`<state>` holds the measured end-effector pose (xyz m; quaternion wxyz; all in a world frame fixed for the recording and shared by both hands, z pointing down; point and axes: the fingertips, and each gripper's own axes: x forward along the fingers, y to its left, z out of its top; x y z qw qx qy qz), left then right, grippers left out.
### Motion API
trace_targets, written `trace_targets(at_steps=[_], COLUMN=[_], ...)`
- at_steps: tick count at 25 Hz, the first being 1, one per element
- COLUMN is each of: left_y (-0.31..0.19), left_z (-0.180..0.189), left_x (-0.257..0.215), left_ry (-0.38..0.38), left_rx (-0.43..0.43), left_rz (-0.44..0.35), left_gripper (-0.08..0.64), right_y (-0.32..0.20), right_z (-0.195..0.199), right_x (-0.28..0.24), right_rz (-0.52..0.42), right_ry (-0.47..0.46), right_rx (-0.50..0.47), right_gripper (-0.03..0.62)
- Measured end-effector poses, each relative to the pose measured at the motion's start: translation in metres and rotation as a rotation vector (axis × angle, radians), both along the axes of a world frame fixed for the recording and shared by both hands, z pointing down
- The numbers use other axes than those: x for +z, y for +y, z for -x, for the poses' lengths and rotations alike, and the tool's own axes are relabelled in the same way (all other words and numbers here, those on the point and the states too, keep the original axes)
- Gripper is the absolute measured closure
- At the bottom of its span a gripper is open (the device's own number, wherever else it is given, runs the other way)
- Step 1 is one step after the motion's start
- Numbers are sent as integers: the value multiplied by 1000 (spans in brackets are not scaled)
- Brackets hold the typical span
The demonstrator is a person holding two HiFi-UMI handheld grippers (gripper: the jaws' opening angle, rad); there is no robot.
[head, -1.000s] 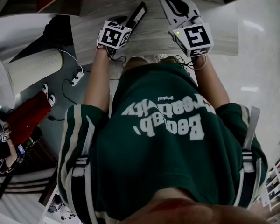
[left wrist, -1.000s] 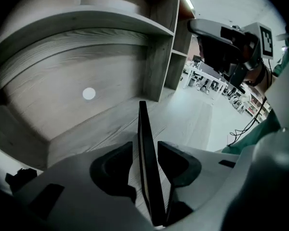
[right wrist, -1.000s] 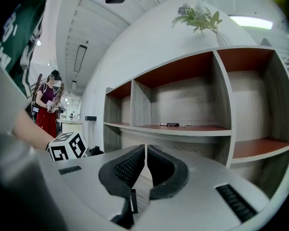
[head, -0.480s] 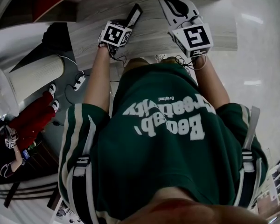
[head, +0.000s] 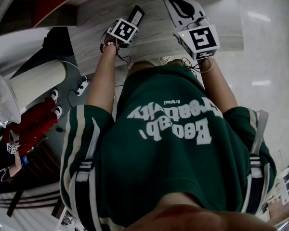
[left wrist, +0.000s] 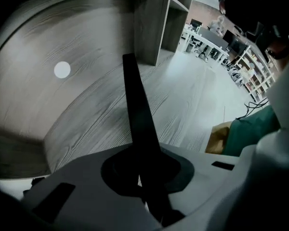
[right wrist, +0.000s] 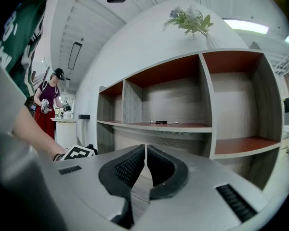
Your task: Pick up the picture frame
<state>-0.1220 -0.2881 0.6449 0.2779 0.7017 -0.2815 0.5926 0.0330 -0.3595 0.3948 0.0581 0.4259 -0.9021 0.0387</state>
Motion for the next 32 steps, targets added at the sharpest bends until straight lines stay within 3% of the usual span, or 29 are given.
trace_targets(at_steps=[10,16,24,32], left_y=[-3,-5,-1,-6], left_z=[-5,0,-6,-4], left_x=[2,1,3,3], left_ry=[4,-39,0,-26], left_rx=[-28,-26,-31,-20], left_rz=[11,-12,9,-25], left_gripper=[525,525,525,525], right_y=[-1,-2,-2,-3], right_z=[1,-3,-3,-5], right_x=[-4,-5,-4,-3], right_rz=[1,0,2,6], right_ry=[-3,-9,-7,-9], right_rx=[-13,-7,-15,-13], right_gripper=[552,552,552,551])
